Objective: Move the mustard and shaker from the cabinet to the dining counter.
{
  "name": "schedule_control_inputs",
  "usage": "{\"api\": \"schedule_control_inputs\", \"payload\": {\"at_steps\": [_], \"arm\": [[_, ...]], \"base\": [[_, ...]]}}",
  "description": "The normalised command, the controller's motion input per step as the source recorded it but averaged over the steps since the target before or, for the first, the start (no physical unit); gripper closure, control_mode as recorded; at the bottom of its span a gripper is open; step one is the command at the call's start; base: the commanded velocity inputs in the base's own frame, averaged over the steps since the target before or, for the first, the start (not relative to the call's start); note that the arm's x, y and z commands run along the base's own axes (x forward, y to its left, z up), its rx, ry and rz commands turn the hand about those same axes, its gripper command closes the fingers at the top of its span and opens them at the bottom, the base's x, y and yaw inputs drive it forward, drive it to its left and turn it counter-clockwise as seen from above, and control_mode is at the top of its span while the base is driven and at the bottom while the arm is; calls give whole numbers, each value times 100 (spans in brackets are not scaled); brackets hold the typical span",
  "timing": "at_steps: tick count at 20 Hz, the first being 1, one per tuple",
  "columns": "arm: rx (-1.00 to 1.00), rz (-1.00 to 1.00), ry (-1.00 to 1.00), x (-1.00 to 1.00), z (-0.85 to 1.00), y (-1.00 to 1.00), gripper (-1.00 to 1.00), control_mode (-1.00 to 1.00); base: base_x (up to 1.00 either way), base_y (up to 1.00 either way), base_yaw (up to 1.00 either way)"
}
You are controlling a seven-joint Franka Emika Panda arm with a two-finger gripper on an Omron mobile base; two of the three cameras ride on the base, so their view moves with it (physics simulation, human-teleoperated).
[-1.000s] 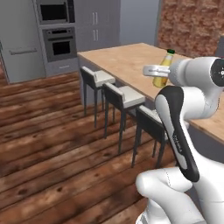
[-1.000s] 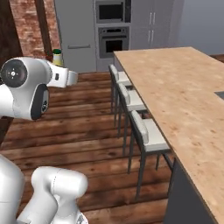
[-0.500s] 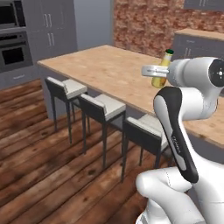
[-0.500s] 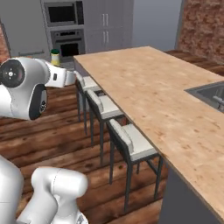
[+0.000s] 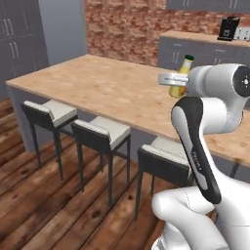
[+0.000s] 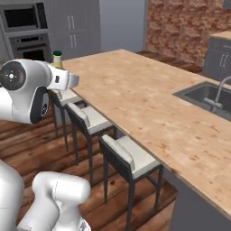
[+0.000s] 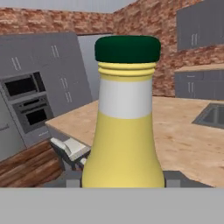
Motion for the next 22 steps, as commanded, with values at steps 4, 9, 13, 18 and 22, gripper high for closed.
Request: {"api": "schedule_control_inputs", "payload": {"at_steps": [4, 9, 13, 18, 22], "arm": [[0, 0, 0, 0, 0, 0, 100, 100], [0, 0, 0, 0, 0, 0, 100, 100], [0, 0, 0, 0, 0, 0, 100, 100], [0, 0, 0, 0, 0, 0, 100, 100], [0, 0, 0, 0, 0, 0, 100, 100]], "base": [[54, 13, -50], [58, 20, -47], [64, 20, -30], [76, 13, -27], [54, 10, -17]]}}
